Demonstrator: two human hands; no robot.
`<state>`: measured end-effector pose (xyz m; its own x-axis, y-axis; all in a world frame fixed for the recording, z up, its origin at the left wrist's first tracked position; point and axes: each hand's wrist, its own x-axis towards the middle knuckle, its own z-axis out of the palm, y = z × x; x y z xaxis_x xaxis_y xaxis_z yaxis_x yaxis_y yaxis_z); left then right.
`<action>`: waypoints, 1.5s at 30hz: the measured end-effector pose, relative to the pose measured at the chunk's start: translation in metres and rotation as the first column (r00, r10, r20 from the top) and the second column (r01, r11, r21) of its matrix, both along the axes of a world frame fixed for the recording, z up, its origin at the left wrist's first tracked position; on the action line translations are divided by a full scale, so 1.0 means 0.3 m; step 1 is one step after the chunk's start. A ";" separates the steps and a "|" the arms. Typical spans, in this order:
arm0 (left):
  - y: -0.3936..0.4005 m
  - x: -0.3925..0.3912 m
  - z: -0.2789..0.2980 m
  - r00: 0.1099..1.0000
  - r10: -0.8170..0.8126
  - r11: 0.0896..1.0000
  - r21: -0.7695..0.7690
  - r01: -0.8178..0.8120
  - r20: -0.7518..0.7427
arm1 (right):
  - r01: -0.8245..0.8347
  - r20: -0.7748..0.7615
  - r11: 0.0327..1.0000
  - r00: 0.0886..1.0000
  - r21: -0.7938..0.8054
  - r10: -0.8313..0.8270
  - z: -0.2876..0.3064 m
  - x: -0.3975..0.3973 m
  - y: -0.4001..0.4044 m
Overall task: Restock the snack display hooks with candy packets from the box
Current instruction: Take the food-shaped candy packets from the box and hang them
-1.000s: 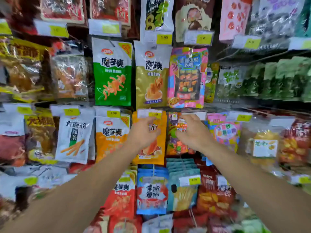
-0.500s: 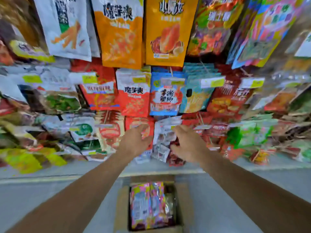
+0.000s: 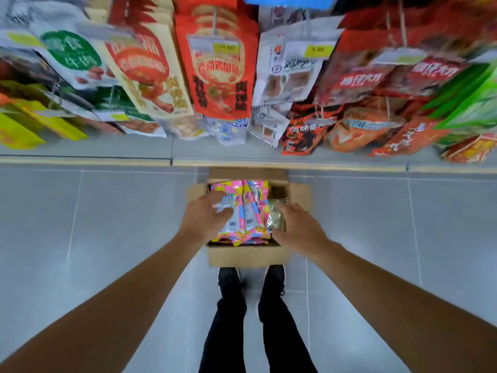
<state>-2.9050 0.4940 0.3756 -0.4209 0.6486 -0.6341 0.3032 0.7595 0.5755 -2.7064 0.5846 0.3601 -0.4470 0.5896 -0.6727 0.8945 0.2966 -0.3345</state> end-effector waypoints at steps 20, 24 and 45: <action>-0.140 0.053 -1.231 0.968 0.223 0.949 -0.253 -0.190 0.111 | 0.176 -0.038 0.963 0.981 -0.203 -0.188 -1.312 -0.143 -0.103; -0.141 0.045 -1.345 0.937 0.328 0.925 -0.242 -0.293 0.122 | 0.333 -0.073 0.917 0.932 -0.221 -0.356 -1.428 -0.210 -0.115; -0.044 0.069 -1.010 0.520 0.710 0.672 -0.238 -0.701 0.474 | 0.021 -0.562 0.988 0.824 0.150 0.068 -1.029 -0.182 -0.240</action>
<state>-2.8842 0.4809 0.0727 -0.3639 0.2692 -0.8917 -0.6555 0.6061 0.4505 -2.7610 0.5126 0.0513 -0.7369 0.6435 -0.2073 0.5540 0.3990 -0.7306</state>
